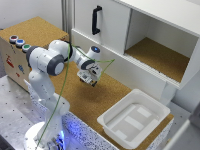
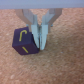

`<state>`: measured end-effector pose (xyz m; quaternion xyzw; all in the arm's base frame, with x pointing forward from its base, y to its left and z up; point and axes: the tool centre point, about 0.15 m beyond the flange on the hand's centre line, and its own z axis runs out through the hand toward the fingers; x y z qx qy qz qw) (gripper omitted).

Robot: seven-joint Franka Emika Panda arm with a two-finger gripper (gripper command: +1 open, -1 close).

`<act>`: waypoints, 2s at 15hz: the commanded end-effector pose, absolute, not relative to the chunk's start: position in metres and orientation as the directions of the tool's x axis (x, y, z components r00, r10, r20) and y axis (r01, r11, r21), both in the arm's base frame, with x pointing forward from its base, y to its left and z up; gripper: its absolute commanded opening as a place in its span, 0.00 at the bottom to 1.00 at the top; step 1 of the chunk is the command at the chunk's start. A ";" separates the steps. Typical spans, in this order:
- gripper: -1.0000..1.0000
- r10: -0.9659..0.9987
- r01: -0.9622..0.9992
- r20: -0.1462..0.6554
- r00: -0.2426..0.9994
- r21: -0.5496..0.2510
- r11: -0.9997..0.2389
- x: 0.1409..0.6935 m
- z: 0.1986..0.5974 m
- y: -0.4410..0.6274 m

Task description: Go push the purple block to the left

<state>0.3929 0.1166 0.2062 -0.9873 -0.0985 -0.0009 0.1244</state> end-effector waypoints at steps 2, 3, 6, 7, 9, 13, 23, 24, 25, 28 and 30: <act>0.00 0.232 0.258 0.125 0.965 -0.270 -0.928 0.371 0.237 0.122; 0.00 0.251 0.279 0.142 0.958 -0.240 -0.930 0.369 0.255 0.122; 0.00 0.304 0.329 0.143 0.942 -0.210 -0.921 0.361 0.294 0.126; 0.00 0.321 0.341 0.126 0.939 -0.203 -0.918 0.358 0.301 0.130; 1.00 0.352 0.357 0.062 0.934 -0.191 -0.914 0.351 0.304 0.137; 1.00 0.357 0.359 0.045 0.933 -0.194 -0.913 0.351 0.302 0.137; 1.00 0.357 0.359 0.045 0.933 -0.194 -0.913 0.351 0.302 0.137; 1.00 0.357 0.359 0.045 0.933 -0.194 -0.913 0.351 0.302 0.137; 1.00 0.357 0.359 0.045 0.933 -0.194 -0.913 0.351 0.302 0.137; 1.00 0.357 0.359 0.045 0.933 -0.194 -0.913 0.351 0.302 0.137; 1.00 0.357 0.359 0.045 0.933 -0.194 -0.913 0.351 0.302 0.137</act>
